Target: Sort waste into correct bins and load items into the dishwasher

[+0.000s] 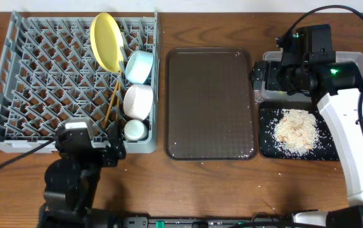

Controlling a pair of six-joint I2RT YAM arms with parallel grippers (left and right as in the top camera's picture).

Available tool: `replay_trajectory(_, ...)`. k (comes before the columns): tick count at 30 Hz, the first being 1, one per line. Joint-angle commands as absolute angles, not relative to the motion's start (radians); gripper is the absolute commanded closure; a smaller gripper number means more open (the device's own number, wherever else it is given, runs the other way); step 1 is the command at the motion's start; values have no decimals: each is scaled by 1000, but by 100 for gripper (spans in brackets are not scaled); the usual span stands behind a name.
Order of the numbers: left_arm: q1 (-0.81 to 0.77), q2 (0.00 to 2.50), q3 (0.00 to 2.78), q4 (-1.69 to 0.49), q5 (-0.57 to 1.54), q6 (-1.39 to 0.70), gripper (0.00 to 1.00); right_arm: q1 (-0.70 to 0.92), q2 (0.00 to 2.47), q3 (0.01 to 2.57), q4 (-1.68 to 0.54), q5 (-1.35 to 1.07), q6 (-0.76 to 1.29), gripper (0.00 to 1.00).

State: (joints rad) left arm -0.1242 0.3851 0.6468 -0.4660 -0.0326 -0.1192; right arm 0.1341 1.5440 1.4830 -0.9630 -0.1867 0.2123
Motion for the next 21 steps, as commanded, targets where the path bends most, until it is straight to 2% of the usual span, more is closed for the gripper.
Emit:
replay_trajectory(1,-32,297,520,-373,23,-34,13,132,1538,1485,-962,-191,216,1)
replay_trajectory(7,81,144,237,-97,39,-33,12,132,1538,1485,-962,-191,216,1)
replay_trajectory(13,90,87,66,99,41,-6,12,132,1538,1485,-962,-191,216,1)
replay_trajectory(17,90,70,3,114,41,0,12,132,1538,1485,-962,-191,216,1)
replay_trajectory(21,90,65,4,22,33,8,12,132,1538,1485,-962,-191,216,1)
